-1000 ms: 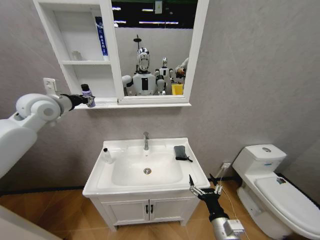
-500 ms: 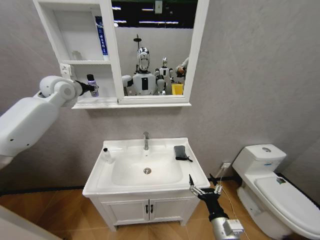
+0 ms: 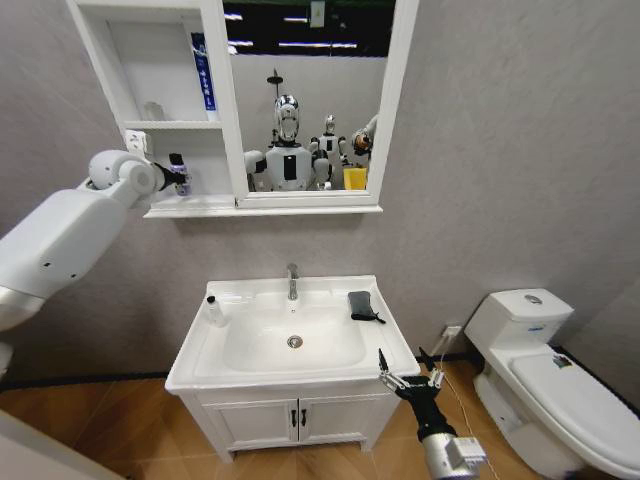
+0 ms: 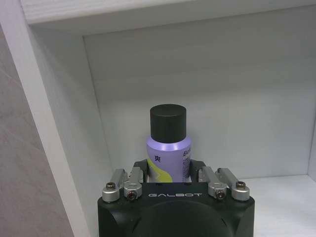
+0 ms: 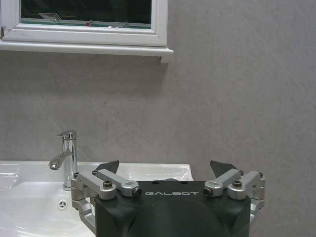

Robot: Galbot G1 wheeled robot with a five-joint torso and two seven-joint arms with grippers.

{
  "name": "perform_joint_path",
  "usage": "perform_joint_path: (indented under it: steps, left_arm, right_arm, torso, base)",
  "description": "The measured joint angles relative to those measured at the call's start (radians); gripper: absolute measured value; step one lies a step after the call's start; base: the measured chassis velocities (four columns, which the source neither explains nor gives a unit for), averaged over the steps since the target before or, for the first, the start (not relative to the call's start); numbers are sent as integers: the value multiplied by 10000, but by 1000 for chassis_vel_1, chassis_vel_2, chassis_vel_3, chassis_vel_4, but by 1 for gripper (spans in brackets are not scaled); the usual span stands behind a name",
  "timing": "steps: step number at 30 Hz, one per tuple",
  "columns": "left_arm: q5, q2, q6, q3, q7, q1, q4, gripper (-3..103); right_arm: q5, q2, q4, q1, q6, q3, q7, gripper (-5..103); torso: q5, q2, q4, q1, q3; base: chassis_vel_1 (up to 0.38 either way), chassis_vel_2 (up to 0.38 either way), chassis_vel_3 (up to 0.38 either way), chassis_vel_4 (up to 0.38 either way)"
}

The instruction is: Move facial cleanser and shampoo from washbasin to cabinet, then wipe washbasin with towel.

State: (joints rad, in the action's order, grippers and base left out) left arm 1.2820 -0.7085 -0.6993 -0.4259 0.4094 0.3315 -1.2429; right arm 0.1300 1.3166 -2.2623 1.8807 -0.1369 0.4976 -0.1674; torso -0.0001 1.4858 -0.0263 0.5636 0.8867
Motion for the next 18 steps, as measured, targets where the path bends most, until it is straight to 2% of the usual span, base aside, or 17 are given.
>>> perform_joint_path:
  steps: [7,16,18]
  left_arm:
    - [-135,-295,127,156,5,-158,507,43]
    - [-131,-178,87,243,96,-255,380,43]
    - [53,-34,-78,240,179,-342,213,49]
  right_arm:
    - [111,-86,38,-41,0,30,-8,100]
    - [162,-122,43,-56,0,65,-20,100]
    - [162,-104,42,-61,1,49,-20,100]
  torso:
    - [4,1,-3,-1,-2]
    - [3,1,-3,-2,-2]
    - [-2,1,3,-2,0]
  base:
    - [0,0,0,0]
    - [0,0,0,0]
    - [0,0,0,0]
